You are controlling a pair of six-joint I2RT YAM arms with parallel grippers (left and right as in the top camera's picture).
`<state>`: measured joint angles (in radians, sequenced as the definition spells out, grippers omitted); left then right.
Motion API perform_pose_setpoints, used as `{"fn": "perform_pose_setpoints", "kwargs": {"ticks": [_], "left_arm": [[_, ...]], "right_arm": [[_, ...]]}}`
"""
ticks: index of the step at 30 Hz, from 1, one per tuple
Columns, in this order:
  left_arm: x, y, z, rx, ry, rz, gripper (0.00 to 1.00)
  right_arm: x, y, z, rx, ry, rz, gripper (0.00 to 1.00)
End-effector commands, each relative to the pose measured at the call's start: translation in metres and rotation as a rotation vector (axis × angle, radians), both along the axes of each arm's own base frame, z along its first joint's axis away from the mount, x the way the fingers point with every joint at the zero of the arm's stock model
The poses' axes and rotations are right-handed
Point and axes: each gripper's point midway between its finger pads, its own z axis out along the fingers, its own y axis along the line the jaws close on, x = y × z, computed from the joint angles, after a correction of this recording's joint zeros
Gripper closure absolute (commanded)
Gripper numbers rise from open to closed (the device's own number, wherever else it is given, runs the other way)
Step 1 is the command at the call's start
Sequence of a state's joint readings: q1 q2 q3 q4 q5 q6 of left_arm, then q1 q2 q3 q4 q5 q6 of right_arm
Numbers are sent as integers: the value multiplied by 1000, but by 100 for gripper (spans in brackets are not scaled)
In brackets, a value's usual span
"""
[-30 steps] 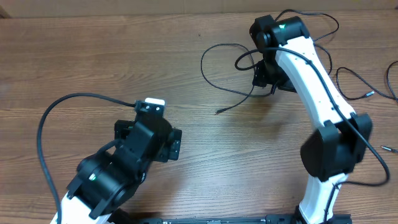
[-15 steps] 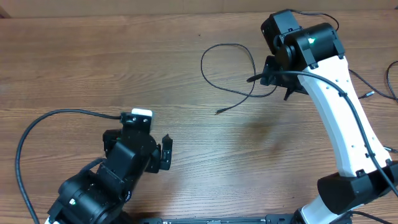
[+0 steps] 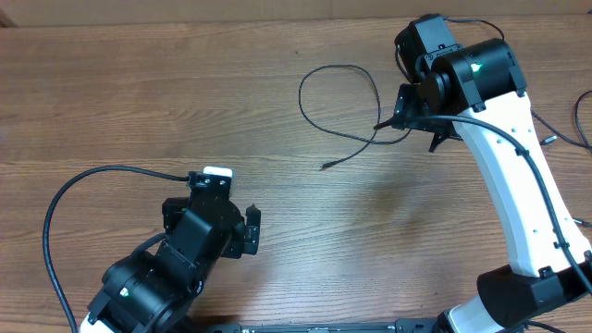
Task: Untangle cables
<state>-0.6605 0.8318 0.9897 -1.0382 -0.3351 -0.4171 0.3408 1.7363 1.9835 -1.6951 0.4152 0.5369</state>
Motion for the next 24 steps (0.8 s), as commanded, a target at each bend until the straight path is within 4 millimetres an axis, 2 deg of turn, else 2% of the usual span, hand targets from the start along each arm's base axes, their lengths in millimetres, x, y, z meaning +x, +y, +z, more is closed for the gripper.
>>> {"fn": "perform_pose_setpoints", "kwargs": {"ticks": [1,7,10,15,20,24], "left_arm": [[-5,-5,1,-46,8,-14,0],[-10,-1,15,-97,-49,-11,0],[-12,0,31,-147,-114,-13,1],[-16,3,67,-253,-263,-29,0],[-21,-13,105,-291,-419,-190,0],[-20,-20,118,-262,-484,-266,0]], "right_arm": [[-10,-3,19,13,-55,19,0],[-27,-9,48,44,-147,23,0],[-38,-12,63,65,-199,30,0],[-65,-5,87,153,-255,142,0],[-92,6,106,238,-306,276,0],[-106,6,117,265,-349,309,0]]}}
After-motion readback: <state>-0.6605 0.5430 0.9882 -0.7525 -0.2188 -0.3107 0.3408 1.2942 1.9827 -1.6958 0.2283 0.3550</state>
